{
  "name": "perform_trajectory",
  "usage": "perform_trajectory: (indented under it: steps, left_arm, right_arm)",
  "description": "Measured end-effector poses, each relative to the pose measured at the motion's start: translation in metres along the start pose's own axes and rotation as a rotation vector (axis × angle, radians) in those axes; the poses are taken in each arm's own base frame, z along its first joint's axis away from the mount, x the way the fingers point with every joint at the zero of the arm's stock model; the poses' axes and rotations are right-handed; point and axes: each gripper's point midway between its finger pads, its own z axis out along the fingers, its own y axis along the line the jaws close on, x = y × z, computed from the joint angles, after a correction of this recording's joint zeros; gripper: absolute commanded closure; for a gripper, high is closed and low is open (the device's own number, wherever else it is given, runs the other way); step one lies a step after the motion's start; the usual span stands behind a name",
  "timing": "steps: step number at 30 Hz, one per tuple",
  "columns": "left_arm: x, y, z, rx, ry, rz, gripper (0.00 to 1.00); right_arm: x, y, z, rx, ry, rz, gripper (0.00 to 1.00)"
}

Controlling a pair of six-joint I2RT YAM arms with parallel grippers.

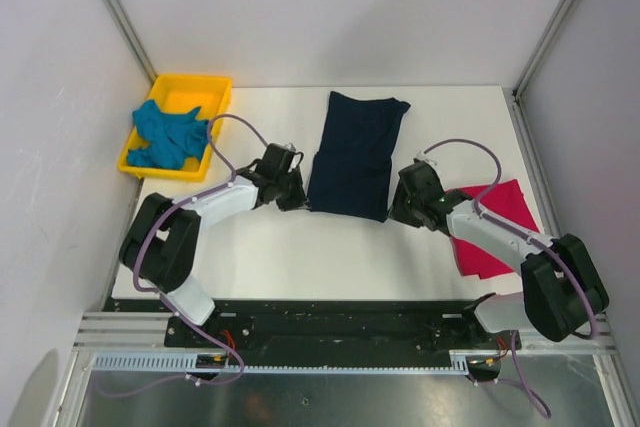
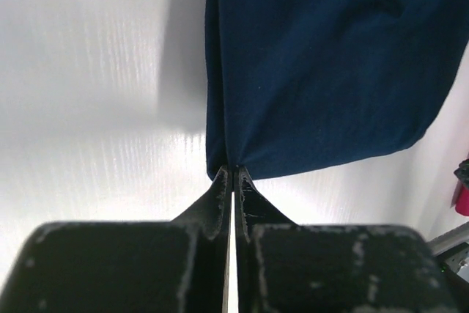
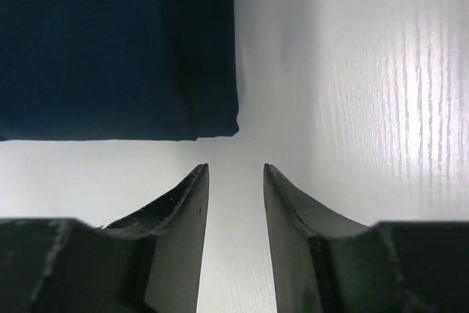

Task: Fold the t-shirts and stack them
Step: Fold the folded rectangular tshirt in 1/3 of the way

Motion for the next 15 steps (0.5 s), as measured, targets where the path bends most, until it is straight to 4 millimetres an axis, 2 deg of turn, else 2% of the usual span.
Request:
perform_trajectory:
  steps: [4, 7, 15]
  left_arm:
    - [0.008, 0.006, 0.001, -0.018, 0.022, -0.004, 1.0]
    - [0.008, 0.007, 0.001, -0.02, 0.024, -0.005, 1.0]
    - [0.01, 0.009, 0.001, -0.024, 0.029, -0.006, 1.0]
  right_arm:
    - [0.02, -0.005, 0.01, -0.016, 0.029, 0.03, 0.58]
    - [0.027, -0.008, 0.019, -0.016, 0.036, 0.058, 0.57]
    - [0.021, 0.001, 0.029, -0.068, -0.014, 0.124, 0.58]
